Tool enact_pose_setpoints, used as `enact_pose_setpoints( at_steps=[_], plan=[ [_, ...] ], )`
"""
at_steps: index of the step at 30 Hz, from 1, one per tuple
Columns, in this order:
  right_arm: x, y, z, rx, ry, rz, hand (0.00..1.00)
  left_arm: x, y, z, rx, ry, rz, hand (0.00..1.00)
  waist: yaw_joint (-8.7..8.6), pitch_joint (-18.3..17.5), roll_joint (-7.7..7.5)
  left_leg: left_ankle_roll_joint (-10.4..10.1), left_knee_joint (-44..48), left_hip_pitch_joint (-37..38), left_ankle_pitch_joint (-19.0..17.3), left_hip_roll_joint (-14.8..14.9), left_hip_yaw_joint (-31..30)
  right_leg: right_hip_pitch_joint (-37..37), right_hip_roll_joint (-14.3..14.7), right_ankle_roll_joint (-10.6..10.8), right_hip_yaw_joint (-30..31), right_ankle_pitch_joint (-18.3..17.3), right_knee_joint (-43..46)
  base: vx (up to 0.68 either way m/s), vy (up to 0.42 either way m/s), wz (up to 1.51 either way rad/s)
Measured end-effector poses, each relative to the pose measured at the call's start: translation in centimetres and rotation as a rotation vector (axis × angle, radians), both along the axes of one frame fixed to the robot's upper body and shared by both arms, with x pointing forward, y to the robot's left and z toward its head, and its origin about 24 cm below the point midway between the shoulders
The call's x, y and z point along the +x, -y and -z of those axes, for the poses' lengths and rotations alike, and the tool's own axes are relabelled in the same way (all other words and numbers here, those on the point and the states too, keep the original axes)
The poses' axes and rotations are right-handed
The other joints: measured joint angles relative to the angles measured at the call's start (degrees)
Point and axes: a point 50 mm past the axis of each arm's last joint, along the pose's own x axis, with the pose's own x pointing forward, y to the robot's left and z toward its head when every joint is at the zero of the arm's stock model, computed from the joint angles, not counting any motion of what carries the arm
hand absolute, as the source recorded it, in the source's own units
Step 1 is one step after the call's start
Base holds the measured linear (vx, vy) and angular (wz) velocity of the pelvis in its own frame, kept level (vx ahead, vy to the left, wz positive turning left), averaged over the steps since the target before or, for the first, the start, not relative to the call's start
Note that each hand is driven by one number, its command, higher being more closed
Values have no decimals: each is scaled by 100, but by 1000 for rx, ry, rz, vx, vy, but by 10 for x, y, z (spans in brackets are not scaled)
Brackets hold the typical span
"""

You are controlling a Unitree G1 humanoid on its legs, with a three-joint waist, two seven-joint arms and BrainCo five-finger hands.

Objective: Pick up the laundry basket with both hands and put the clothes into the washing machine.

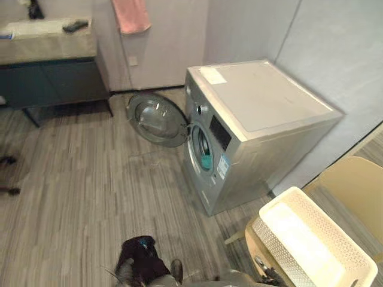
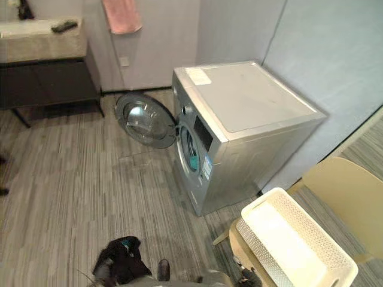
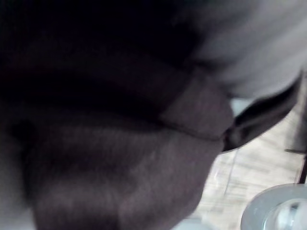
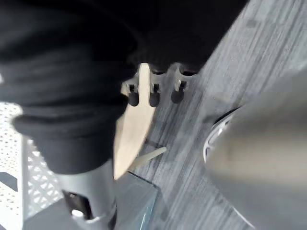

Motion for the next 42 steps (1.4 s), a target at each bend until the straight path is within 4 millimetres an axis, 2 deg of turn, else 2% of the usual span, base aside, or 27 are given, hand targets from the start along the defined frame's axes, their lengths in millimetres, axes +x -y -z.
enact_pose_setpoints(
  at_steps=[1,4,5,6,8,9,11,13,15,16,18,21,22,23,24,25,26,27,29,30,32,34,36,39,40,41,42],
  plan=[
    [-4,12,-1,-14,-2,60,0,7,13,1,-36,10,0,100,106,30,244,-136,57,84,-426,98,-107,-95,47,249,171,-114,457,-17,-43,19],
    [-4,8,1,-5,-19,19,0,14,24,1,-60,23,21,100,40,-88,341,7,-635,376,-340,93,-385,-256,227,91,383,25,-169,7,-55,29],
    [-9,6,2,1,-36,12,0,19,33,1,-78,33,41,100,2,-194,195,-56,-655,427,-312,83,-551,-131,202,128,274,338,-454,120,-127,77],
    [-12,6,3,5,-43,18,0,21,38,1,-88,38,56,100,-8,-216,200,-112,-559,444,-301,99,-648,-100,213,109,176,467,-527,230,-169,77],
    [-16,11,2,-5,-46,35,0,22,45,0,-96,46,97,100,-4,-319,388,-483,291,197,-527,355,-774,45,420,77,-75,499,-570,251,-139,39],
    [-11,13,1,-10,-36,33,0,19,46,1,-104,45,103,100,24,-363,496,-877,1236,-142,-606,501,-839,165,574,33,-113,399,-593,341,-113,4],
    [-7,16,0,-24,-19,37,0,19,41,0,-98,58,70,100,51,-324,588,-1770,2746,-627,-5,710,-855,562,736,-75,-112,308,-697,369,-61,-12],
    [-6,17,-1,-29,-20,42,0,12,34,-1,-82,61,33,100,87,-262,563,-1736,3624,-846,638,985,-457,967,800,-145,118,216,-830,304,33,-51],
    [3,16,-2,-41,-7,18,0,7,26,-1,-61,60,1,100,132,-271,563,-1324,3785,-998,403,1348,-77,1281,766,-103,465,242,-1056,337,113,-92],
    [11,14,-4,-45,19,-3,0,6,20,-2,-42,61,-16,100,233,-274,531,-983,3249,-1146,184,1643,67,1449,660,15,776,313,-1305,313,169,-89],
    [21,10,-6,-44,40,-13,0,5,16,-3,-27,65,-51,100,344,-279,482,-847,1899,-1205,109,1883,-44,1601,452,173,1118,406,-1590,370,271,-93],
    [31,2,-7,-30,58,-23,0,-3,11,-1,-30,51,-142,100,385,-303,491,-956,-391,-1102,233,2100,-796,1676,185,424,1509,424,-1787,387,449,-81],
    [32,1,-7,-30,57,-29,0,-11,11,1,-36,29,-171,100,408,-317,502,-1188,-820,-994,378,2160,-1156,1740,38,698,1696,309,-1798,304,452,-62],
    [33,2,-7,-33,58,-29,0,-16,11,2,-39,14,-180,100,409,-341,538,-1238,-884,-949,433,2186,-1217,1793,-26,821,1778,245,-1826,388,616,-71],
    [27,8,-7,-45,45,-11,0,-25,15,5,-49,-17,-189,100,389,-442,678,-1576,-715,-942,858,2168,-1185,1924,-179,1075,1899,104,-1851,383,663,-56],
    [18,6,-4,-33,22,12,0,-29,13,6,-44,-38,-190,100,400,-467,494,-1668,-222,-979,787,1958,-1017,2015,-436,1208,2000,48,-1790,442,761,-46],
    [7,-5,0,8,-5,38,0,-35,-2,5,-10,-60,-184,100,386,-609,192,-1446,-31,-1020,561,1629,-817,1895,-830,1266,2040,200,-1555,456,666,-19],
    [0,-10,3,43,-25,59,0,-33,-9,4,9,-66,-165,100,359,-716,11,-1300,53,-996,478,1451,-661,1657,-1000,1143,2083,554,-1216,375,492,-11],
    [-6,-7,3,44,-30,100,0,-28,-7,4,13,-64,-127,100,367,-702,29,-1091,105,-876,338,1355,-482,1273,-1014,778,2101,1211,-571,259,397,-34],
    [-5,-5,3,41,-23,114,0,-24,-4,4,26,-71,-63,100,370,-646,18,-931,-15,-614,241,1341,-218,718,-1102,424,2047,1714,328,237,531,-76],
    [-4,0,2,32,-2,126,0,-19,-3,3,47,-83,42,100,314,-585,45,-753,-239,-95,140,1279,198,-51,-1168,438,1632,1620,1890,175,413,-79],
    [-1,5,0,8,1,75,0,-11,5,3,52,-76,136,100,253,-550,128,-614,-727,651,50,1188,891,-621,-1224,391,366,1302,2790,112,240,-111],
    [2,8,-1,-7,10,53,0,-1,10,1,51,-55,171,100,218,-542,143,-618,-1023,932,9,1125,1324,-884,-1048,427,-270,1141,2706,134,129,-122],
    [3,8,-1,-6,12,59,0,30,22,-5,45,13,238,100,146,-518,170,-632,-1502,1193,20,957,1913,-903,-860,497,-1637,977,1347,199,64,-96],
    [3,8,-1,-2,11,67,0,41,30,-7,35,39,262,100,106,-457,202,-627,-1668,1356,33,864,2003,-641,-879,327,-2254,880,540,267,4,-57],
    [6,9,-1,-3,14,79,0,51,41,-10,15,68,279,100,76,-438,249,-653,-1798,1487,37,858,2143,-266,-704,-54,-2633,639,-71,414,1,-49],
    [8,9,-2,-3,20,83,0,56,44,-11,9,82,285,100,60,-401,310,-702,-1837,1551,58,874,2184,-164,-597,-250,-2630,588,-278,450,-11,-29]
  ],
)
